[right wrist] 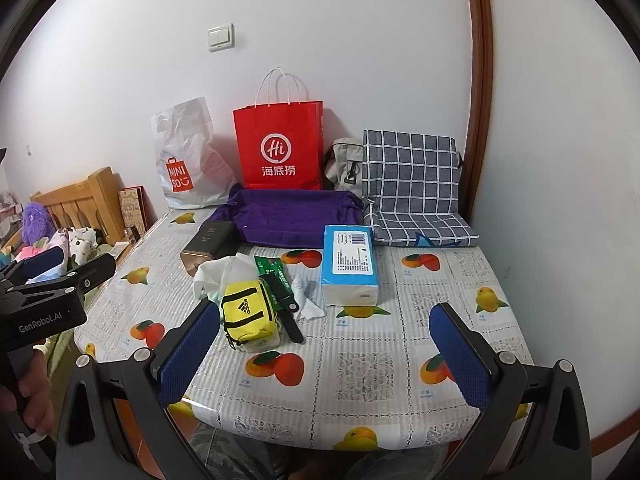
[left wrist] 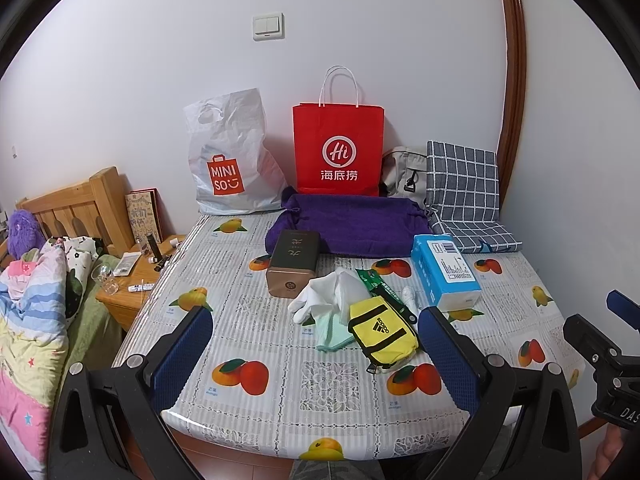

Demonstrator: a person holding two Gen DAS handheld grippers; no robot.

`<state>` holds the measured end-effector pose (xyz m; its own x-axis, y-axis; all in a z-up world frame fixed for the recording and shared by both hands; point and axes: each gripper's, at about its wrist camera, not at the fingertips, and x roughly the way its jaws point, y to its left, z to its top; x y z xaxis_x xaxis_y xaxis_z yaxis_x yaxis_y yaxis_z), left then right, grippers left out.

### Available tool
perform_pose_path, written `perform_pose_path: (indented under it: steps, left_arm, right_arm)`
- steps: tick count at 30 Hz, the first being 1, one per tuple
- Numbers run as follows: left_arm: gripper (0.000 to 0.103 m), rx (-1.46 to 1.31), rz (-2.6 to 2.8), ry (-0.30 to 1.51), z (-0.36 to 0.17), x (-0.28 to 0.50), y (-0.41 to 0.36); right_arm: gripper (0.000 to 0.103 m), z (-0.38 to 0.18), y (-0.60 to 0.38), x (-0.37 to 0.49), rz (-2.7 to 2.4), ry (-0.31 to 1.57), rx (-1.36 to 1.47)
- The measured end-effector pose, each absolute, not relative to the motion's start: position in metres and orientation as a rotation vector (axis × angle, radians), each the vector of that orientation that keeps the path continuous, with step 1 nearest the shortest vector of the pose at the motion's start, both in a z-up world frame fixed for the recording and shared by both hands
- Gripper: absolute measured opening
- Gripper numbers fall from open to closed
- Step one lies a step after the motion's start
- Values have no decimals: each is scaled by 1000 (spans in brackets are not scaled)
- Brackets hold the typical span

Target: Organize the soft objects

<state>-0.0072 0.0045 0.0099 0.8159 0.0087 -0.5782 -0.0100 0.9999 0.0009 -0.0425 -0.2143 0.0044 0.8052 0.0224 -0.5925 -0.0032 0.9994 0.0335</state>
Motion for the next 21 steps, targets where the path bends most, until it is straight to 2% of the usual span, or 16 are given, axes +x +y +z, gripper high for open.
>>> perform_pose_path:
  steps: [13, 21]
  left_arm:
    - [103, -7, 3, 645, 5, -3, 7]
    - [103, 4, -5, 731, -28, 23, 13]
  right_arm:
    - [103, -1, -218, -40, 41, 636, 57]
    - [103, -22, -220, -26, 59, 666, 77]
